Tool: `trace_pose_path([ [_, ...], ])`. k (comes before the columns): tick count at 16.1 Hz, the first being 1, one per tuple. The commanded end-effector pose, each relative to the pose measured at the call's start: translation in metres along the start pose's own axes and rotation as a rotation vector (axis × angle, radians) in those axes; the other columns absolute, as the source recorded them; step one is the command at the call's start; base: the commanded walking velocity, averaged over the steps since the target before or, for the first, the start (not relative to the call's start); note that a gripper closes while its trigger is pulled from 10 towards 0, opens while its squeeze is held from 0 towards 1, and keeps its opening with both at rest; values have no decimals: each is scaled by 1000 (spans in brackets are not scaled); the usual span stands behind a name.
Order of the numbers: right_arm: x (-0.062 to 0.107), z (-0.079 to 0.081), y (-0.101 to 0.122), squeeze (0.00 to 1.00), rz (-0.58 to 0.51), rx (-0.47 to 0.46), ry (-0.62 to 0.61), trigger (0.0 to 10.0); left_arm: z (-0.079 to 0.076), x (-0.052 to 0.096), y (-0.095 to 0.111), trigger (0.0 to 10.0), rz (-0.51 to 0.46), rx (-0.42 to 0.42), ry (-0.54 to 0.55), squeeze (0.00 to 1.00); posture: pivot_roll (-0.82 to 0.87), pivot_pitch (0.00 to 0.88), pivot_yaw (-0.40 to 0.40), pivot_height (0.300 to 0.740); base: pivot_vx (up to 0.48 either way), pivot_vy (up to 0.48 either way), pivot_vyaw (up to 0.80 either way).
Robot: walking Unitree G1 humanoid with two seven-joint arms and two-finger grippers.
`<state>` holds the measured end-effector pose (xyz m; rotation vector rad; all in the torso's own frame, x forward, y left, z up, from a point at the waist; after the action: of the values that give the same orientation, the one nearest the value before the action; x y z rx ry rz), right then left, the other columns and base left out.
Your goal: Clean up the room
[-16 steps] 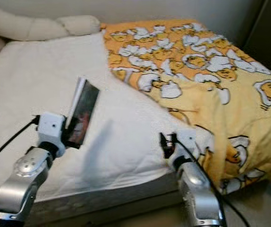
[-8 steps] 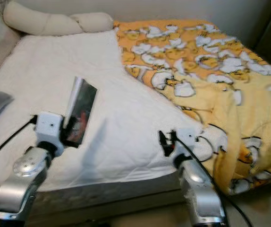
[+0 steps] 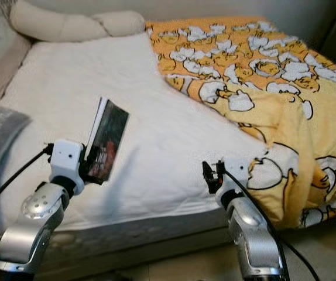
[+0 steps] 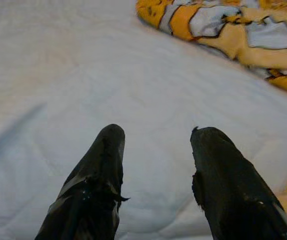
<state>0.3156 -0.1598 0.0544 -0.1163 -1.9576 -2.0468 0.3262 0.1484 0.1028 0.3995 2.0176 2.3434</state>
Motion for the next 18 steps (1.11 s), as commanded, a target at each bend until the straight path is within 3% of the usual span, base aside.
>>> trace_pose_path([
  [1, -2, 7, 3, 0, -11, -3, 19, 10000, 7, 1, 9, 10000, -29, -13, 18, 0, 61, 0, 33, 740, 0, 337, 0],
  [11, -2, 7, 4, 0, -10, -2, 22, 10000, 8, 0, 10, 10000, -31, -20, 17, 0, 64, 0, 33, 740, 0, 375, 0],
  [14, -3, 9, 4, 0, -11, -2, 23, 10000, 4, -1, 13, 10000, -41, -58, -5, 0, 64, 0, 35, 740, 0, 0, 0],
  [16, -3, 9, 4, 0, -12, -1, 24, 10000, 3, 0, 14, 10000, -46, -7, -4, 0, 66, 0, 33, 740, 0, 0, 0],
  [18, -4, 11, 7, 0, -19, 29, 52, 10000, 3, -1, 17, 10000, -57, -8, -7, 0, 69, 0, 32, 740, 0, 0, 0],
])
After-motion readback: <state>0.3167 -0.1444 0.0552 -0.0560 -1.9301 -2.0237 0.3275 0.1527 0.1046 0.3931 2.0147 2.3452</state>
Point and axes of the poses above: a point about 5 cm out from each wrist's last joint towards the gripper, its own x axis pointing back from the gripper into the wrist, its own y axis along the axis of the wrist's last joint, z = x × y, the point moved 6 cm from there along -x, pointing out of the wrist towards the gripper, and after that the axes turned 1 degree about x, right-handed, at the moved point
